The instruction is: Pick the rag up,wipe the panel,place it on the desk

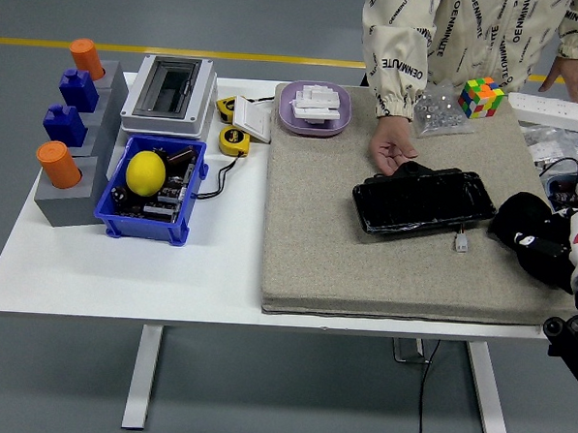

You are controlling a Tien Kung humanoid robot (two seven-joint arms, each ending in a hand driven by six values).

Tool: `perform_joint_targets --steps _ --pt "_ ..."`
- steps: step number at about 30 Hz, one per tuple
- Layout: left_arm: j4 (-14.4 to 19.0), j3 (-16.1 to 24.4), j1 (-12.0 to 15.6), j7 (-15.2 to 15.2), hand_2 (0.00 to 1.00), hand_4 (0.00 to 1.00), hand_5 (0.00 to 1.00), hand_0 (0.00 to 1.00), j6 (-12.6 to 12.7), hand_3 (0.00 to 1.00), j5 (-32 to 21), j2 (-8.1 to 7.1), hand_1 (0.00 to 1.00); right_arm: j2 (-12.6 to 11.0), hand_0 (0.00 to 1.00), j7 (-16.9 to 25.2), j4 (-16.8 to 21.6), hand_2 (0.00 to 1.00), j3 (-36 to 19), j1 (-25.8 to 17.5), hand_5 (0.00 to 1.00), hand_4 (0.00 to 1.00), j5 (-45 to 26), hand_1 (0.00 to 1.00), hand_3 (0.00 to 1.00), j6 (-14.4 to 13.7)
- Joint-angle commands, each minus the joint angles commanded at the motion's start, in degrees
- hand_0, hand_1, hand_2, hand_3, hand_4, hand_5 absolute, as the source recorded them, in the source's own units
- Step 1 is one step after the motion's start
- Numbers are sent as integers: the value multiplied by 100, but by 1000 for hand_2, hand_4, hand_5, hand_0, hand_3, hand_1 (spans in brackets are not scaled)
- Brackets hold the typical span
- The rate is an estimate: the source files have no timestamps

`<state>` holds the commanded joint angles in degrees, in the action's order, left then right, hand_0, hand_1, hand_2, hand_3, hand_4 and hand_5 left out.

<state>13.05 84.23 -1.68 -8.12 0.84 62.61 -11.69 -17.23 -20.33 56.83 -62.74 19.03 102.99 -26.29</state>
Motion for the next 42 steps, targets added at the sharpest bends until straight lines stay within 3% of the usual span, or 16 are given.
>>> perform_joint_targets --steps 5,6,11,12,23,24,29,30,42 --pt "-1 10 -4 1 655 629 442 608 2 562 5 -1 641 -5 730 21 -5 761 -32 -2 476 998 -8 686 731 31" --pt "-1 11 -4 1 655 629 443 608 2 561 5 -1 641 -6 764 21 -5 788 -37 -3 490 998 -6 721 779 38" --pt "1 21 -9 1 655 629 443 608 1 561 7 2 641 -11 764 17 -8 788 -54 -6 490 998 -3 721 779 120" --pt "2 22 -9 1 655 629 442 608 0 562 7 3 641 -10 782 24 -8 809 -54 -5 506 998 -6 737 825 132" --pt "2 38 -17 0 655 628 442 609 -2 563 14 16 641 -18 804 72 -11 833 -73 0 517 998 -10 761 848 269" --pt "1 40 -16 0 655 628 442 608 -2 562 14 18 641 -19 843 82 -11 877 -77 -2 564 998 -7 797 886 279" --pt "0 46 -14 -1 655 628 442 608 -1 562 14 19 641 -21 843 130 -5 877 -98 1 564 998 14 797 886 304" --pt "-1 48 -14 0 655 629 443 607 0 562 17 17 641 -21 884 135 -3 905 -103 1 605 998 26 836 930 319" --pt "0 38 -2 -1 656 628 441 607 0 562 9 17 641 -68 899 112 114 921 -224 -34 610 998 136 849 943 402"
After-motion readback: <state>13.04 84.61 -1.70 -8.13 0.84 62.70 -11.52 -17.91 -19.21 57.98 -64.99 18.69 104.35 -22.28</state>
